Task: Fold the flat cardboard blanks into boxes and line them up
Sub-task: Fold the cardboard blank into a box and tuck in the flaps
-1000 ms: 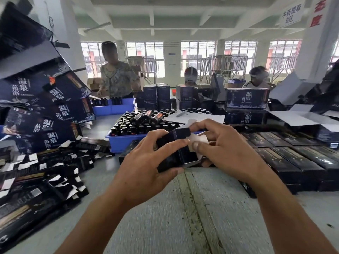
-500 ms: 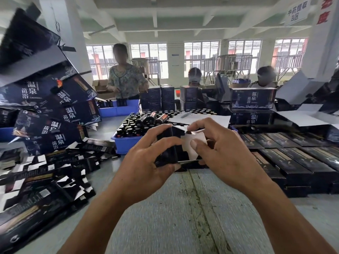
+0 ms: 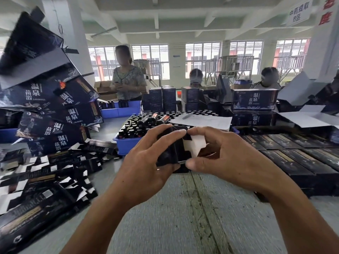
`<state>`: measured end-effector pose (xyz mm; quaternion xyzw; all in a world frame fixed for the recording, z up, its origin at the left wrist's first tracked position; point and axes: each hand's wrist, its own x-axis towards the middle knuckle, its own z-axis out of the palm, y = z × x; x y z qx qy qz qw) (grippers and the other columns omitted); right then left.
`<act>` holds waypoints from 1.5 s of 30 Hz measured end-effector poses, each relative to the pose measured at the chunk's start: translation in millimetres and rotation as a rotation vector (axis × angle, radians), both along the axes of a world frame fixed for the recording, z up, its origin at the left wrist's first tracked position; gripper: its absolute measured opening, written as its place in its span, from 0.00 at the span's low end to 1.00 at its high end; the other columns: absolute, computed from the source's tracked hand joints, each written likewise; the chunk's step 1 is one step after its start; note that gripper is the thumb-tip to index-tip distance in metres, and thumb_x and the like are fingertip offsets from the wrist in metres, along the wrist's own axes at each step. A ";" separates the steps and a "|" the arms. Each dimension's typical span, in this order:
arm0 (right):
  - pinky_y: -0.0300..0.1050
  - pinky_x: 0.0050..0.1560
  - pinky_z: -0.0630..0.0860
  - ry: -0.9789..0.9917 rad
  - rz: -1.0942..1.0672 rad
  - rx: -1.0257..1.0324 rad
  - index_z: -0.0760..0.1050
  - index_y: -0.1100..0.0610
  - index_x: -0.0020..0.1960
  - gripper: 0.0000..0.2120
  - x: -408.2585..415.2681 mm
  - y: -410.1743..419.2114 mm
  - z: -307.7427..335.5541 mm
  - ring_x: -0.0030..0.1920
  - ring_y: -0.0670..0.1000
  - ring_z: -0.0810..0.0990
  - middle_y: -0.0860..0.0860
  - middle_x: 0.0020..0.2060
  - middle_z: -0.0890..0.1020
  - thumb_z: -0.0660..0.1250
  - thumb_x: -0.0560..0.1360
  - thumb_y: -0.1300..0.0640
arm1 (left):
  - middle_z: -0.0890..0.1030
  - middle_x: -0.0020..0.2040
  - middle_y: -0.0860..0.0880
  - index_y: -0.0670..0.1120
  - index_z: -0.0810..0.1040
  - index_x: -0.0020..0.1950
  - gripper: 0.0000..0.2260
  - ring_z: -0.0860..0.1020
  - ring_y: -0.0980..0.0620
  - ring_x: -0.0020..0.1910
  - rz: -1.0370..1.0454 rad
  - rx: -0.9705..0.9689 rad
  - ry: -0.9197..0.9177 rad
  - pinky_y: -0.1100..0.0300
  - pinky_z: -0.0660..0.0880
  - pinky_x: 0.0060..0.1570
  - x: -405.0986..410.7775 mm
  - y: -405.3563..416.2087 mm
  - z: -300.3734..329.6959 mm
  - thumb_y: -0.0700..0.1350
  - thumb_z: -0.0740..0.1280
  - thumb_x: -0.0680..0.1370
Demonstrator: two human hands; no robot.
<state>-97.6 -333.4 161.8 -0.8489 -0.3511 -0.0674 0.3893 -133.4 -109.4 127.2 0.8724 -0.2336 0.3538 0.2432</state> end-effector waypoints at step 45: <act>0.31 0.41 0.79 -0.001 -0.160 0.388 0.83 0.45 0.55 0.08 -6.8 23.7 -9.1 0.44 0.35 0.83 0.36 0.42 0.85 0.73 0.75 0.51 | 0.68 0.69 0.64 0.60 0.63 0.73 0.37 0.70 0.64 0.66 0.066 -0.294 0.015 0.71 0.71 0.62 2.1 -30.6 -12.2 0.56 0.78 0.68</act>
